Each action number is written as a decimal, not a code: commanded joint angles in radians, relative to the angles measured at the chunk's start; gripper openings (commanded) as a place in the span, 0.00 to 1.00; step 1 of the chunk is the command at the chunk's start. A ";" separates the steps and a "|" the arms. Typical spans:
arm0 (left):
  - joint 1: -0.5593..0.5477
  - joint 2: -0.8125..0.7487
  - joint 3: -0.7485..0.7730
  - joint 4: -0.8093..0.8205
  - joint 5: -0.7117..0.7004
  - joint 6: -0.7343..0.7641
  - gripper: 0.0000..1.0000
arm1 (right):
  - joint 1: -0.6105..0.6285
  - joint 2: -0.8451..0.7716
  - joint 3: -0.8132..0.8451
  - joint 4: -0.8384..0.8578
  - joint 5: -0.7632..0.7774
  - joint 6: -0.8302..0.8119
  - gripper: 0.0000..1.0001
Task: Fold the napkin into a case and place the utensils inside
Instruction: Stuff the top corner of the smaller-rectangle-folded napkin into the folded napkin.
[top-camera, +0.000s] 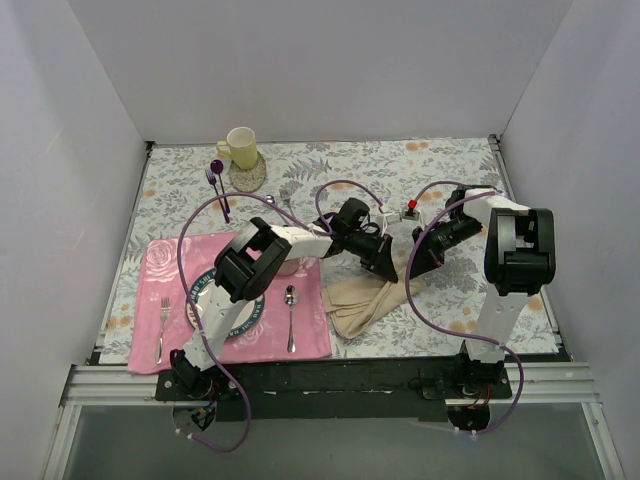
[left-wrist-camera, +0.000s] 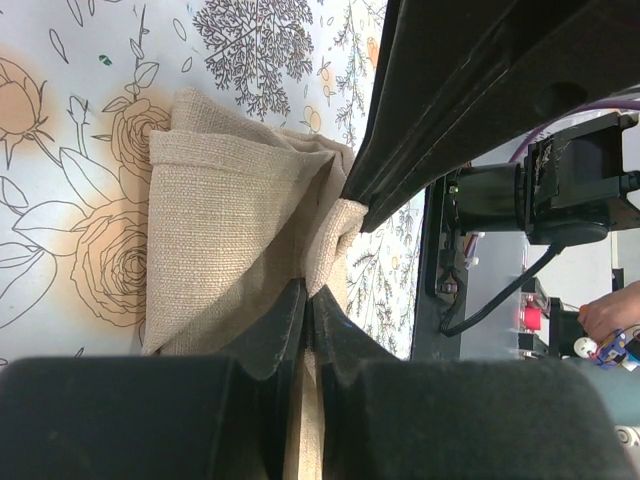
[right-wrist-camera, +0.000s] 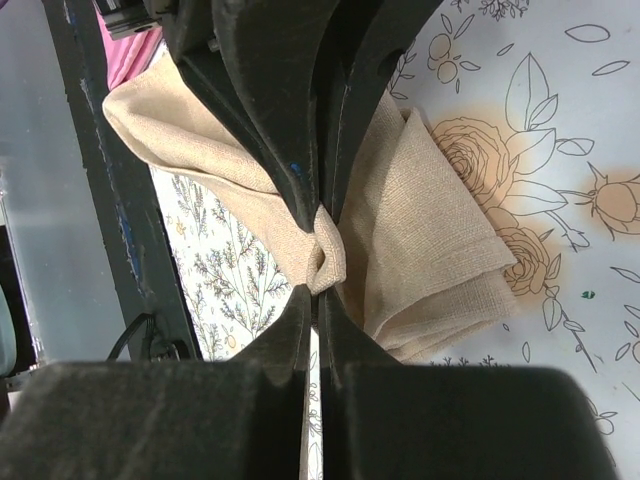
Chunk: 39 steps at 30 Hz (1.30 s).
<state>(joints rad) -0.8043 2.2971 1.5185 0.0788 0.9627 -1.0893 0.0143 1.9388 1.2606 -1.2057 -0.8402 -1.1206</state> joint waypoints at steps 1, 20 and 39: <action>-0.007 -0.125 -0.004 0.022 -0.001 0.023 0.09 | 0.021 -0.026 -0.003 -0.017 0.000 -0.013 0.01; -0.035 -0.087 0.049 0.009 -0.088 -0.004 0.43 | 0.009 -0.011 0.025 -0.038 -0.057 0.027 0.01; -0.033 -0.110 -0.064 0.075 -0.036 -0.193 0.00 | 0.000 -0.106 0.045 0.083 -0.030 0.171 0.41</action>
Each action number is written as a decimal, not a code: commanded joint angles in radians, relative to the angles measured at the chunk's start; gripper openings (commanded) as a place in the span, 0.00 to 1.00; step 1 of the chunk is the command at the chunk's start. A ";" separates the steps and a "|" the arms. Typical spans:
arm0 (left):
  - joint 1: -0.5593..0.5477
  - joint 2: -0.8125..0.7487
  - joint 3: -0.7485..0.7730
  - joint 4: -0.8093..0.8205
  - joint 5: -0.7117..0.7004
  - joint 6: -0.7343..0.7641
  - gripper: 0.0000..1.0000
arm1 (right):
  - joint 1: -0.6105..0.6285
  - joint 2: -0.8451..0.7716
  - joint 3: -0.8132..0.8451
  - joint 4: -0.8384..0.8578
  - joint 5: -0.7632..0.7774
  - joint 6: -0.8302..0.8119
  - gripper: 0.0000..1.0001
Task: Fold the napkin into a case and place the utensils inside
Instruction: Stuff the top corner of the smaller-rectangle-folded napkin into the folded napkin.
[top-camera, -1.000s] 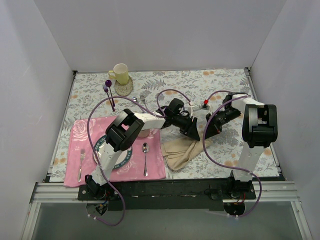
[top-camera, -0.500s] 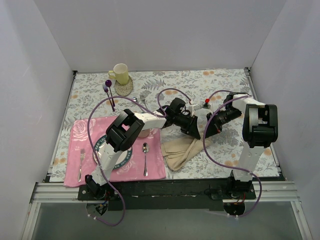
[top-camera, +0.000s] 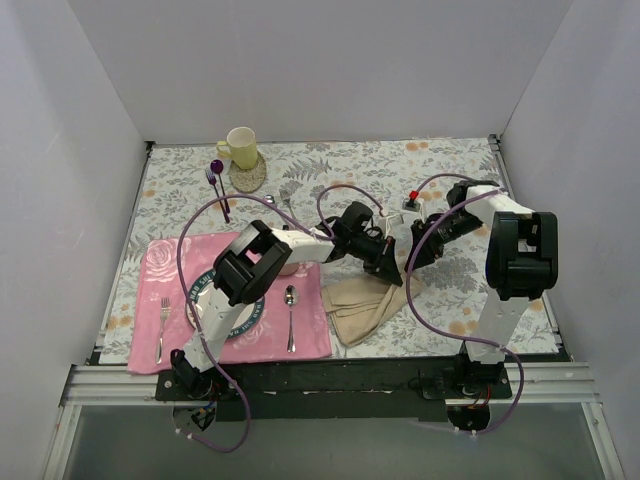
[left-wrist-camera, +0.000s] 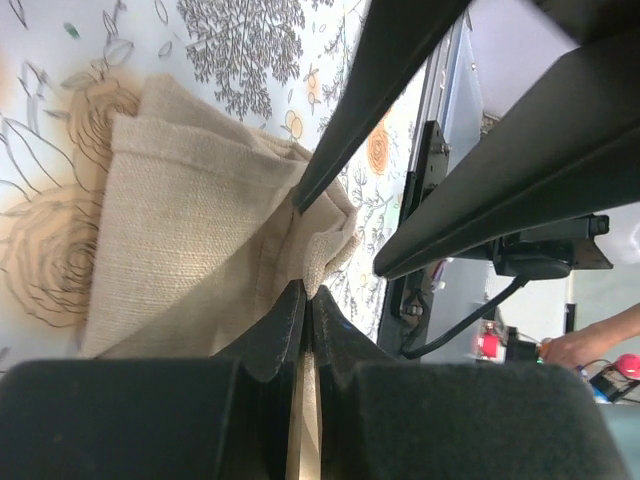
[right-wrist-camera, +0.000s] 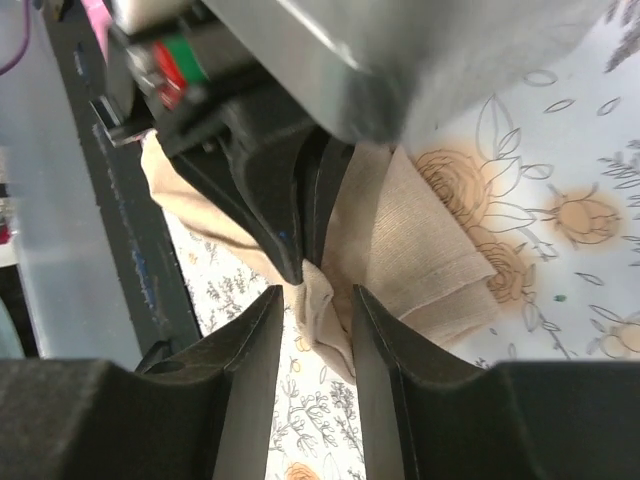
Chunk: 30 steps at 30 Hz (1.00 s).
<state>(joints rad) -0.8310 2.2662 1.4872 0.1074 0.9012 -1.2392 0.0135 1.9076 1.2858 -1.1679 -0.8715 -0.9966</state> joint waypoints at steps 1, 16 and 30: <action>-0.007 -0.083 -0.036 0.054 0.024 -0.048 0.00 | 0.000 -0.071 0.021 0.033 0.003 0.038 0.42; 0.007 -0.097 -0.094 0.120 0.019 -0.104 0.00 | 0.002 -0.104 -0.020 0.033 0.009 -0.077 0.23; 0.013 -0.085 -0.107 0.155 0.036 -0.134 0.00 | 0.046 -0.130 -0.123 0.033 0.060 -0.221 0.67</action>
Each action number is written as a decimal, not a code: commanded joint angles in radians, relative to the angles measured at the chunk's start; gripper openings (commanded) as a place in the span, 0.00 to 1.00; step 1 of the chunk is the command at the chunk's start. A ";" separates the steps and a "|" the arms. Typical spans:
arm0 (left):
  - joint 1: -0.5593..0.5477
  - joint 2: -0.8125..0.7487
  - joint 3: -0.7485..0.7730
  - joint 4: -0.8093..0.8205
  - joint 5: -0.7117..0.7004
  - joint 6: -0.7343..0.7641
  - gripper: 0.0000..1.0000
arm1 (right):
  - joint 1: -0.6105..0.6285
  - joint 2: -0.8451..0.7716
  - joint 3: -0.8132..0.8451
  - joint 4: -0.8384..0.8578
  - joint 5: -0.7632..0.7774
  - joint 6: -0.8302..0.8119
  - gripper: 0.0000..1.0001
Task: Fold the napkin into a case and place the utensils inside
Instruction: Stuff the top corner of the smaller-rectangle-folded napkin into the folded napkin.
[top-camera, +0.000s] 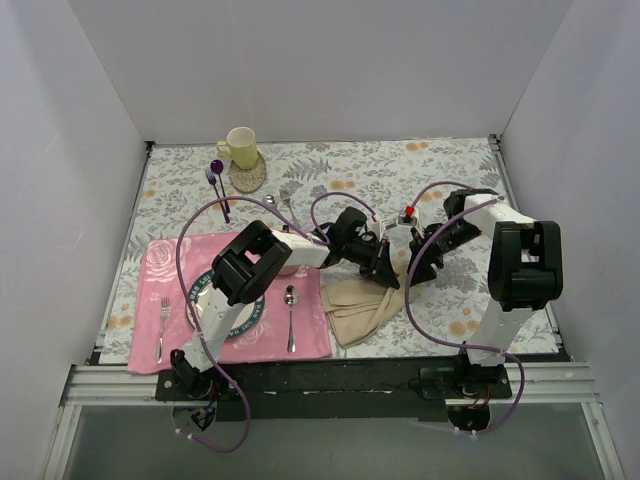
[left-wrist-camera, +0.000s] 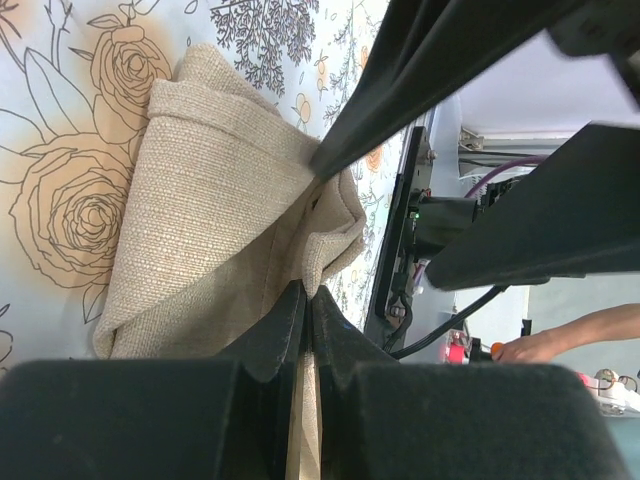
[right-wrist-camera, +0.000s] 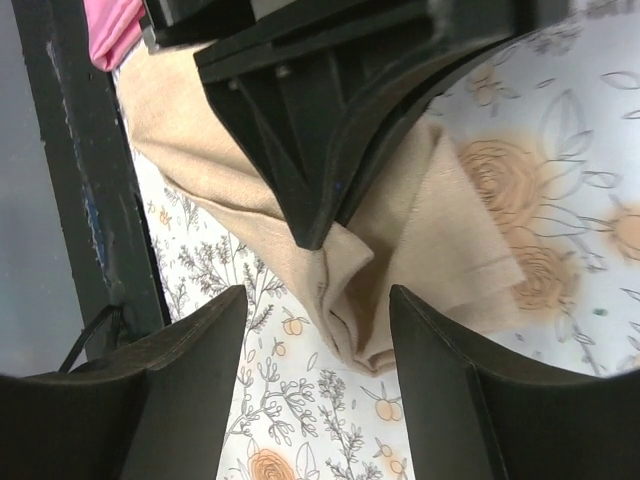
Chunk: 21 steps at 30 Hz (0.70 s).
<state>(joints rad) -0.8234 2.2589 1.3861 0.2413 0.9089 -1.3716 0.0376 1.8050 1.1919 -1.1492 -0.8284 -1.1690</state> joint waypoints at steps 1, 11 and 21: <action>0.006 -0.078 -0.006 0.021 0.028 0.000 0.00 | 0.025 -0.023 -0.032 0.035 0.021 -0.046 0.67; 0.007 -0.084 -0.002 0.015 0.027 0.016 0.00 | 0.054 0.007 -0.023 0.034 0.029 -0.064 0.48; 0.013 -0.087 0.010 0.016 0.031 0.020 0.00 | 0.056 0.033 0.000 -0.009 0.018 -0.090 0.01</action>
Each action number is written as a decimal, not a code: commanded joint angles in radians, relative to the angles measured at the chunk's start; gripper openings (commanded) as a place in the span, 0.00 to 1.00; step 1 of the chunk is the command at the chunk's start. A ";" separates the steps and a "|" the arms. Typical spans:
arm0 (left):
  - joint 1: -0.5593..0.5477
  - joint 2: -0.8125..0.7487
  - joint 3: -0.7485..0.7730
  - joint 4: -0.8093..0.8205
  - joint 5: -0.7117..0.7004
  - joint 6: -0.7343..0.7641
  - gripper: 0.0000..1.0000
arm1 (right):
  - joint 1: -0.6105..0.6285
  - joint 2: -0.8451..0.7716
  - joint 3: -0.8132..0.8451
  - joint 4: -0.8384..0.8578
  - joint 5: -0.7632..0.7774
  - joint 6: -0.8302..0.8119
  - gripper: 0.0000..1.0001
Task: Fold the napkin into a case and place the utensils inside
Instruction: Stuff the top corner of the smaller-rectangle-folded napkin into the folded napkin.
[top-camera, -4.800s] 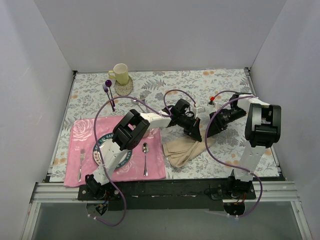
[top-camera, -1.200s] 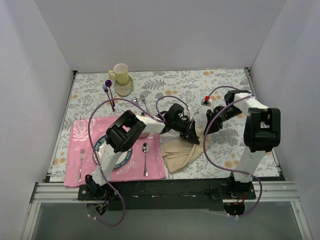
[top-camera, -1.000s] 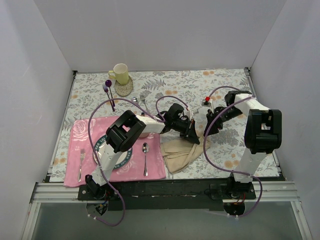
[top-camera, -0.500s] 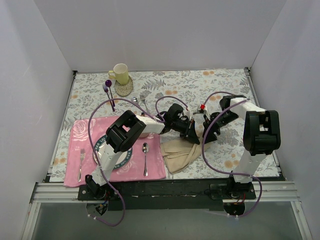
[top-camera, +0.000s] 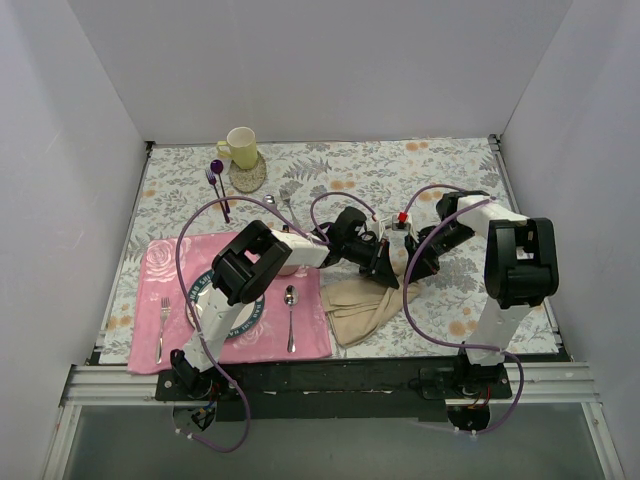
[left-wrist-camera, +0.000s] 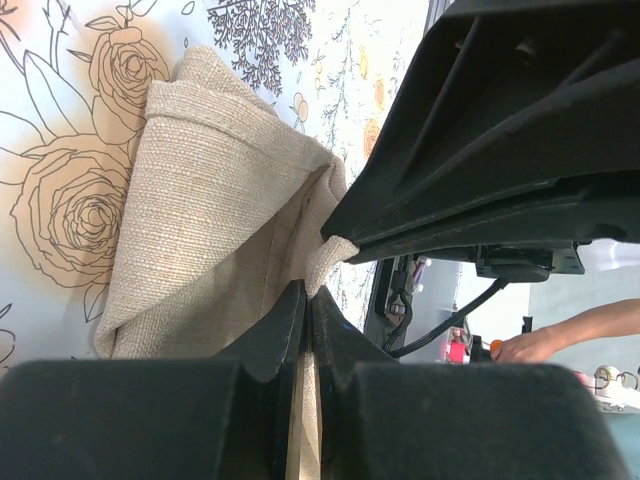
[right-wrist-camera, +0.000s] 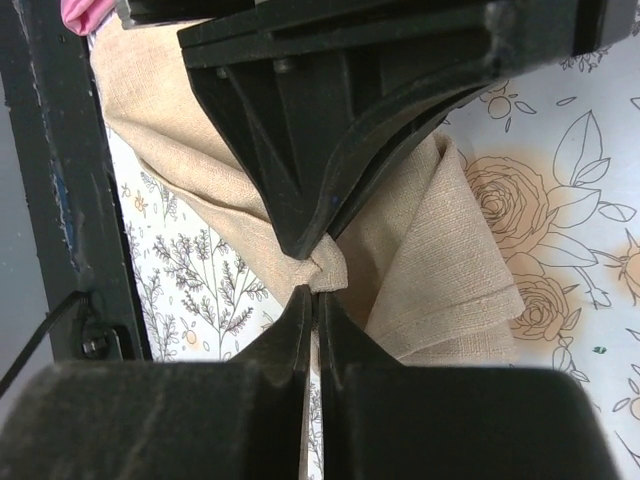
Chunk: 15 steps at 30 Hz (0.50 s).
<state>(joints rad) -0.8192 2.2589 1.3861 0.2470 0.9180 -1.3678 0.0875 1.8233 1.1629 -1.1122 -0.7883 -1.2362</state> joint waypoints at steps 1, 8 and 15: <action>0.011 -0.088 0.010 0.011 0.022 0.018 0.00 | 0.006 0.014 0.030 -0.049 -0.023 -0.023 0.01; 0.011 -0.114 -0.009 0.029 0.005 0.032 0.34 | 0.003 0.018 0.041 -0.047 -0.032 -0.002 0.01; -0.001 -0.110 0.008 0.014 -0.013 0.048 0.45 | -0.017 0.045 0.078 -0.069 -0.068 0.032 0.01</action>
<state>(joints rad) -0.8146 2.2436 1.3823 0.2600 0.9180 -1.3491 0.0841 1.8484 1.1934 -1.1393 -0.8066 -1.2255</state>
